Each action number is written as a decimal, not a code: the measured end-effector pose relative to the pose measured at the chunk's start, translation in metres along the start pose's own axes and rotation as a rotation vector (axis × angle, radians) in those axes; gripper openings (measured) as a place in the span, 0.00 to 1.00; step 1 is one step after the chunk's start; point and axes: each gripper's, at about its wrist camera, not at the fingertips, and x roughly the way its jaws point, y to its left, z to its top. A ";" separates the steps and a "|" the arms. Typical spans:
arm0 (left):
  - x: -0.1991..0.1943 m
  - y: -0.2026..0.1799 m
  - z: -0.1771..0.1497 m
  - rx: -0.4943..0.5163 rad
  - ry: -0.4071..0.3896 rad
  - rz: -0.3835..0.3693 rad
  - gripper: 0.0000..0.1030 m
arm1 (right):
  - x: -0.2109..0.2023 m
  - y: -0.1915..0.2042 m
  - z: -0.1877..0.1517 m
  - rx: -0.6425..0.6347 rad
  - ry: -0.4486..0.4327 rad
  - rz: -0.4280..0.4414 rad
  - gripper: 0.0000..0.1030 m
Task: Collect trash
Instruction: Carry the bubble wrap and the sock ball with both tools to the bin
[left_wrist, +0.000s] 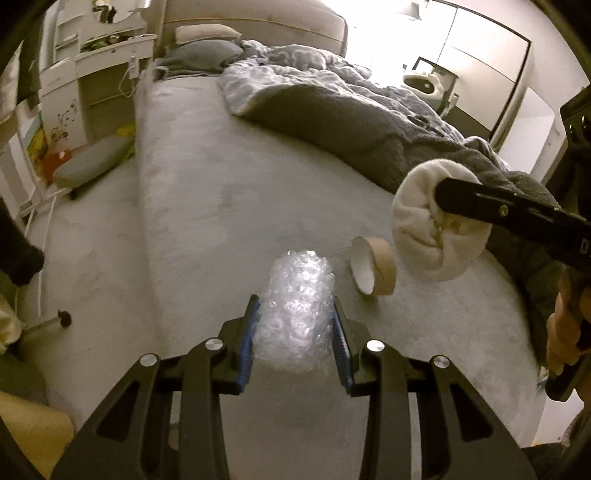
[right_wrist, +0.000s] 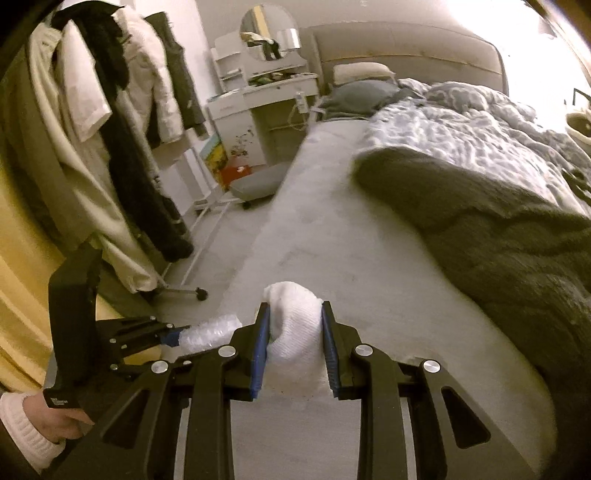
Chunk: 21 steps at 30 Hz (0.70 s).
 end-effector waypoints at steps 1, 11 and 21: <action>-0.005 0.003 -0.003 0.004 0.002 0.015 0.38 | 0.001 0.005 0.000 -0.010 0.001 0.004 0.26; -0.020 0.043 -0.028 -0.069 0.079 0.061 0.38 | 0.029 0.054 0.000 -0.067 0.057 0.073 0.26; -0.029 0.079 -0.066 -0.059 0.150 0.111 0.38 | 0.066 0.107 -0.003 -0.135 0.132 0.128 0.26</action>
